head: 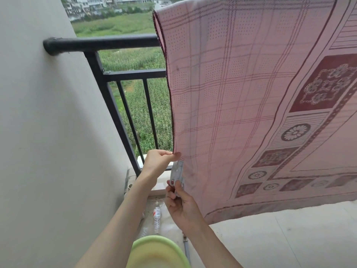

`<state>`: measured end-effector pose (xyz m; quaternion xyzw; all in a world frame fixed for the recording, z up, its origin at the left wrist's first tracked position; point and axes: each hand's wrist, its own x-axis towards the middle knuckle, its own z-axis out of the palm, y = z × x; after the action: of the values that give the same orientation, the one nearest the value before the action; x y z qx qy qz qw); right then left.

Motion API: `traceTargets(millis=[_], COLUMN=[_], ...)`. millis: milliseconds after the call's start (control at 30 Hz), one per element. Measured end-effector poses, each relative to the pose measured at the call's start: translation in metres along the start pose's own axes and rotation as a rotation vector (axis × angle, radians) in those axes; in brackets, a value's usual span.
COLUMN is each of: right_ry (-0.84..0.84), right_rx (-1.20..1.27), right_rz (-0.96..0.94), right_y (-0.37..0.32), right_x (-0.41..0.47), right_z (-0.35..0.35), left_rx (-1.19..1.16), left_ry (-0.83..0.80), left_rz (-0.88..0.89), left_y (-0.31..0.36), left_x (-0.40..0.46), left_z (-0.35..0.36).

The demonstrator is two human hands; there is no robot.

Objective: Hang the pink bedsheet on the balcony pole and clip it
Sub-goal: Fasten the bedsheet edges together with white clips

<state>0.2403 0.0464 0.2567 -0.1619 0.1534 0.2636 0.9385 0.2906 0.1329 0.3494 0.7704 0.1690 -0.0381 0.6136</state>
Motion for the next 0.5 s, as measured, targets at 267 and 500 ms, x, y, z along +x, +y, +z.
traceTargets(millis=[267,500], right_ry=[-0.033,0.068], right_rx=[-0.023,0.026], right_rz=[-0.007,0.003], right_y=[-0.0001,-0.0001], right_x=[0.0015,-0.0025], right_z=[0.0022,0.0078], left_rx=[0.033,0.048], left_ry=[0.009,-0.029], left_rz=[0.025,0.063], left_y=[-0.0007,-0.0047], left_x=[0.0019,0.0046], left_z=[-0.0005,-0.0005])
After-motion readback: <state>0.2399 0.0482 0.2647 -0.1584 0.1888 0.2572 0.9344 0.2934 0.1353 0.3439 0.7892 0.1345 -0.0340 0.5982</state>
